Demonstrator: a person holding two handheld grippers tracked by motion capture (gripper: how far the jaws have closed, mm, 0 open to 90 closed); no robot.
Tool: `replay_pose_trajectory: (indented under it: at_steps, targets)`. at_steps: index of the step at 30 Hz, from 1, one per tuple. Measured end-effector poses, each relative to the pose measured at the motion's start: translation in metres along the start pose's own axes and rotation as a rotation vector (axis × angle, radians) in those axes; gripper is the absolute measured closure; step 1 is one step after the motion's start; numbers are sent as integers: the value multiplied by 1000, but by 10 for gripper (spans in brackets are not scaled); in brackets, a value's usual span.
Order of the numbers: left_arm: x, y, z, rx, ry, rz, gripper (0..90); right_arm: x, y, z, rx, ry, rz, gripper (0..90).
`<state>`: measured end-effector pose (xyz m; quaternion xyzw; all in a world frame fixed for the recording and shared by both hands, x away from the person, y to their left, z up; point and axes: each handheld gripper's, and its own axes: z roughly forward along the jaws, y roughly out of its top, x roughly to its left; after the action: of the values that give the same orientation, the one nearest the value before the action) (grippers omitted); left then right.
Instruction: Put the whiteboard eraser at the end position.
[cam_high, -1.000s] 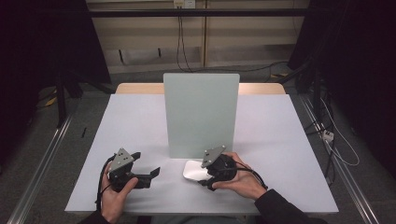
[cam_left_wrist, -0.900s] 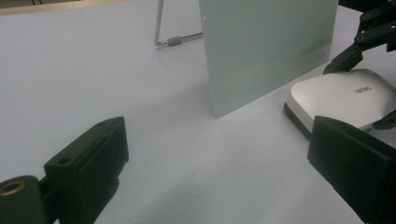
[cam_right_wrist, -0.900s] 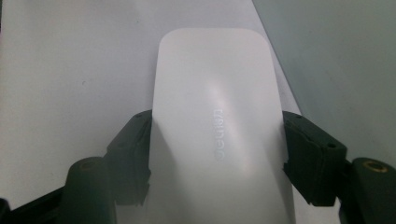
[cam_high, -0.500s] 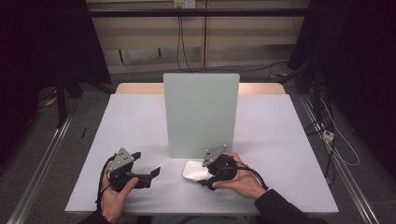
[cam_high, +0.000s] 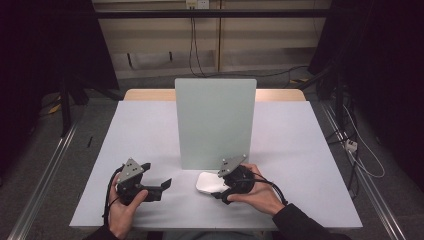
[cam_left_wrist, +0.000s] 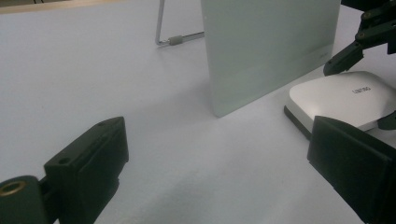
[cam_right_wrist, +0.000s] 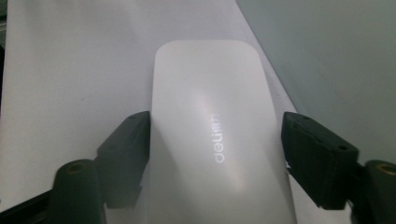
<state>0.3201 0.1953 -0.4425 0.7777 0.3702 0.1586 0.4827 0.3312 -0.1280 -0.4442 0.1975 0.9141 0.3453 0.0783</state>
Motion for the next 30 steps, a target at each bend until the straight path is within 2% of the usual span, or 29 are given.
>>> replay_pose_trajectory:
  at_steps: [2, 7, 10, 12, 14, 20, 23, 26, 28, 30]
  targets:
    - [0, 0, 0, 1, 1, -1, 52, -1, 0, -1, -10, -7, 6, 213]
    - [0, 0, 0, 1, -1, 1, 52, -2, 0, -2, -27, -22, 32, 116]
    - [0, 0, 0, 0, -1, 2, 52, -3, 0, -3, -37, -44, 47, 109]
    - [0, 0, -1, -5, -2, -6, 52, -3, -1, -3, -42, -42, 66, 103]
    - [1, 0, -1, -4, 2, -6, 52, -4, -1, -4, -66, -42, 89, 98]
    - [0, -1, -2, -6, -1, -4, 52, -6, -3, -10, -120, -88, 145, 83]
    - [0, -1, -2, -7, 0, -3, 52, -7, -5, -13, -140, -84, 165, 88]
    - [0, -1, -3, -5, 1, 3, 52, -7, -7, -14, -154, -119, 170, 87]
    - [0, -1, -3, -5, 0, -3, 52, -9, -8, -16, -163, -116, 195, 83]
    - [0, -1, -3, -4, 2, -3, 52, -9, -9, -19, -181, -147, 216, 84]
